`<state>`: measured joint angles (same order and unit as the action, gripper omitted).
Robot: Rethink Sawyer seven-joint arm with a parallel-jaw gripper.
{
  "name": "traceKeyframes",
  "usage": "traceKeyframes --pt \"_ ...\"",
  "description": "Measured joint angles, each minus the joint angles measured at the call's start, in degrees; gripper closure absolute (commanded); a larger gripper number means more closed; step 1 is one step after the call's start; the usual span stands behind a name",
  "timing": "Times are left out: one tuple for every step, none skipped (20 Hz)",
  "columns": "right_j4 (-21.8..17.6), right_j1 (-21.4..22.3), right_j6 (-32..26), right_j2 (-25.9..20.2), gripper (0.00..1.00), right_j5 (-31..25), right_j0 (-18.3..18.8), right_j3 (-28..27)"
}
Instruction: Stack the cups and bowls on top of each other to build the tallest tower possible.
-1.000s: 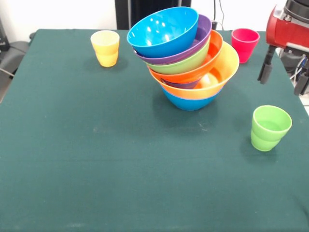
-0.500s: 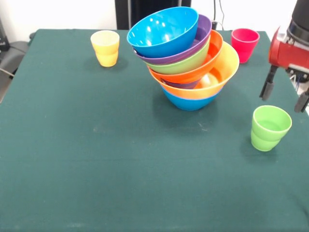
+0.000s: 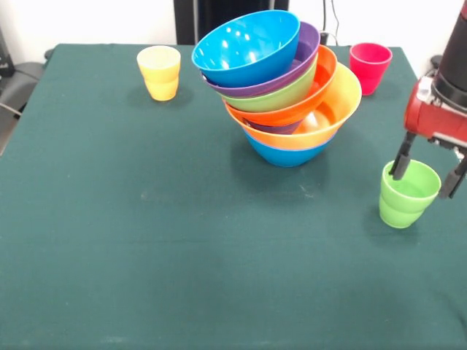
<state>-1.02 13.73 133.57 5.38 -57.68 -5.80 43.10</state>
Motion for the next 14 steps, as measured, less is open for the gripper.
traceKeyframes --pt "0.06 -0.36 0.00 0.16 0.00 -0.01 -0.12 -0.32" --pt "0.34 -1.42 0.01 0.68 0.00 0.00 -0.55 -1.30" --pt "0.53 -1.74 0.01 0.88 0.00 0.00 -0.76 -1.52" --pt "0.64 -1.87 0.01 0.98 0.00 0.00 -0.87 -1.59" --pt "1.46 -2.37 0.02 1.52 0.00 0.00 -1.60 -1.73" --pt "1.90 -2.53 0.02 1.74 0.00 0.00 -1.98 -1.73" --pt "2.17 -2.61 0.03 1.88 0.00 0.00 -2.21 -1.73" --pt "2.25 -2.63 0.06 1.93 0.00 0.00 -2.29 -1.73" --pt "2.99 -2.80 0.19 2.29 0.00 0.00 -3.00 -1.73" --pt "3.06 -2.81 0.21 2.33 0.00 0.00 -3.08 -1.73" --pt "3.47 -2.85 0.34 2.52 0.00 0.00 -3.45 -1.73" --pt "4.26 -2.86 0.61 2.89 0.00 0.00 -4.08 -1.73" --pt "4.50 -2.85 0.67 3.04 0.00 0.00 -4.28 -1.73" --pt "4.82 -2.84 0.74 3.25 0.00 0.00 -4.55 -1.74"
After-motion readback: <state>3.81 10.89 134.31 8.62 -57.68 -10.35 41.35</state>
